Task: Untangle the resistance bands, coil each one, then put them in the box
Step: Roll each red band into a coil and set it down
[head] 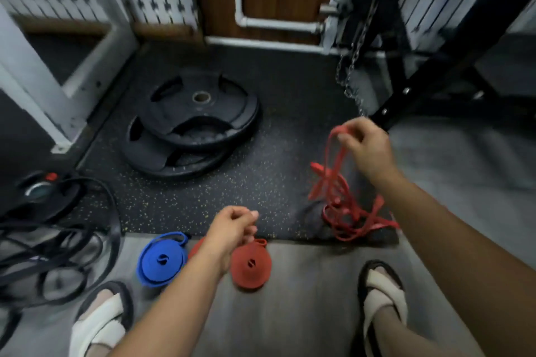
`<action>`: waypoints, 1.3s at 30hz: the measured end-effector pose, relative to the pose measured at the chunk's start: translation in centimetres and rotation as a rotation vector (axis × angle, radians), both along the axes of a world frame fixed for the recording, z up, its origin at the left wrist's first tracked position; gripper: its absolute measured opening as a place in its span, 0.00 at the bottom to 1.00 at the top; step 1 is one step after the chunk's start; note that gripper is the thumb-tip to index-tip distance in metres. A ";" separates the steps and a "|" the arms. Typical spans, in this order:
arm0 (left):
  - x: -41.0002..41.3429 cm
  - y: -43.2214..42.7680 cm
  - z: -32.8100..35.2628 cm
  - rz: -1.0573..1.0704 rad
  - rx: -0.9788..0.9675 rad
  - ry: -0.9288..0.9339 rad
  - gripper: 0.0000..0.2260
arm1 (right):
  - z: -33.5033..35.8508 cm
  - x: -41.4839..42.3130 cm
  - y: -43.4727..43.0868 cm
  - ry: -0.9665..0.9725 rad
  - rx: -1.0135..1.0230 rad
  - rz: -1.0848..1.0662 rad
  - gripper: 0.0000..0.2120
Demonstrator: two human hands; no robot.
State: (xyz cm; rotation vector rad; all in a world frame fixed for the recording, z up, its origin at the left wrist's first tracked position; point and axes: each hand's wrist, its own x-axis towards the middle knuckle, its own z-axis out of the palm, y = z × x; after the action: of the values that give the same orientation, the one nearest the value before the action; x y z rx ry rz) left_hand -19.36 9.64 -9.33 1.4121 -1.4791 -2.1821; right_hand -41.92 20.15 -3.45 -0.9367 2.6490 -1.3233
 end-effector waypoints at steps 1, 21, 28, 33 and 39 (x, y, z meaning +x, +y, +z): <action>0.1 -0.3 2.3 -0.048 -0.058 0.030 0.04 | 2.9 0.3 0.2 0.005 -0.094 -0.025 0.03; 7.7 -0.2 17.8 -0.233 -0.708 0.326 0.06 | 14.3 18.4 -1.3 -0.238 -0.237 0.551 0.10; 8.0 -4.0 19.8 -0.092 -0.535 0.435 0.05 | 12.1 16.9 -3.8 -0.138 -0.082 0.633 0.06; 8.7 -4.4 20.0 -0.062 -0.450 0.496 0.04 | 11.7 19.1 -5.7 -0.402 -0.250 0.802 0.10; 9.6 -5.1 19.7 -0.127 -0.350 0.392 0.02 | 10.4 19.4 -6.2 -0.124 -0.046 0.753 0.08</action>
State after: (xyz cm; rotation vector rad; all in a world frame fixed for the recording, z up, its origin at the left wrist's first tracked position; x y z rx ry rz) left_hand -9.78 4.55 10.39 0.7499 -1.7186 -1.9858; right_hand -22.55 13.97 6.97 -1.5715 1.8544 -1.1799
